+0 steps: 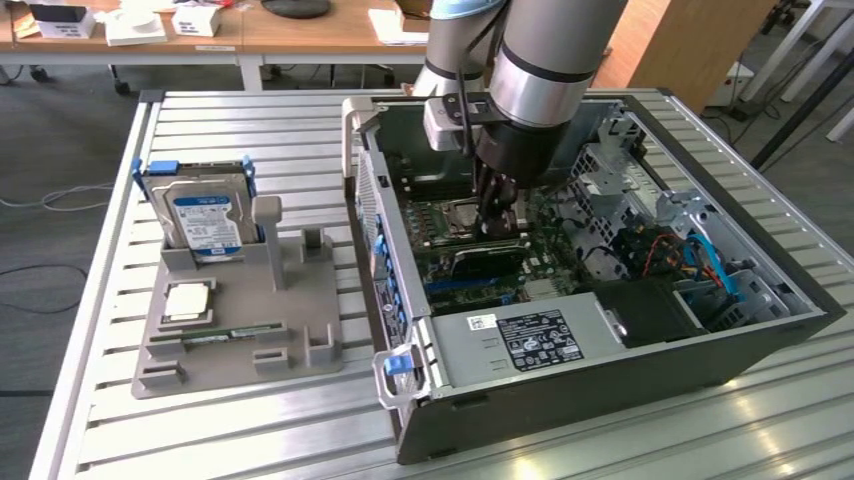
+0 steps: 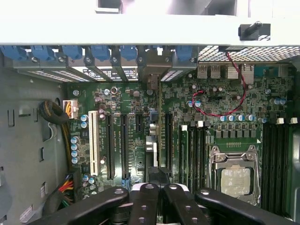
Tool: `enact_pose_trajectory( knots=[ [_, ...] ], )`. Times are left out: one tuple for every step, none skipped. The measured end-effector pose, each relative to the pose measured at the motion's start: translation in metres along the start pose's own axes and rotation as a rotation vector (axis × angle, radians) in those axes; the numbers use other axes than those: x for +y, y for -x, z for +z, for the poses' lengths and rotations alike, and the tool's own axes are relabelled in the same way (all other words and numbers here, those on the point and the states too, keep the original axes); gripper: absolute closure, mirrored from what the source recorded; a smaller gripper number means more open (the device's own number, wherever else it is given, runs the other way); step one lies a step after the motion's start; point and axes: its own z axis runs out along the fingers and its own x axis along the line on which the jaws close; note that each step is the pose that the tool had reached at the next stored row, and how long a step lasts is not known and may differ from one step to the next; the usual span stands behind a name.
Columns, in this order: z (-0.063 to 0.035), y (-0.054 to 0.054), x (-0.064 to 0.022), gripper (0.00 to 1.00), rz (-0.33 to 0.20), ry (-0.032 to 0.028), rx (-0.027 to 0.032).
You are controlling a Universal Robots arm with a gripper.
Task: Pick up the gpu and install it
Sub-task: 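Press down on the gpu until it lock into place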
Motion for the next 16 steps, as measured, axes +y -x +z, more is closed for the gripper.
enact_pose_trajectory(
  knots=[
    [0.0,0.0,0.0,0.89,0.0,0.0,0.0],
    [0.0,0.0,0.0,0.89,0.0,0.0,0.0],
    [0.0,0.0,0.0,0.89,0.0,0.0,0.0],
    [0.0,0.0,0.0,0.89,0.0,0.0,0.0],
    [0.0,0.0,0.0,0.89,0.0,0.0,0.0],
    [0.0,0.0,0.0,0.89,0.0,0.0,0.0],
    [0.0,0.0,0.0,0.89,0.0,0.0,0.0],
    [0.0001,0.0,0.0008,0.89,0.0,0.0,0.0],
    [0.0003,0.0,0.0027,0.89,0.0,0.0,0.0002],
    [0.0008,0.0,0.0063,0.89,0.0,-0.0002,0.0002],
    [0.0014,0.0,0.0098,0.89,0.0,-0.0002,0.0001],
    [0.0019,0.0,0.0128,0.89,0.0,-0.0002,0.0001],
    [0.0024,0.0,0.0157,0.89,0.0,-0.0002,0.0001],
    [0.0029,0.0,0.0184,0.89,0.0,-0.0003,0.0001],
    [0.0035,0.0,0.0202,0.89,0.0,-0.0003,-0.0001],
    [0.0041,0.0,0.0221,0.89,0.0,-0.0003,-0.0001]
  ],
)
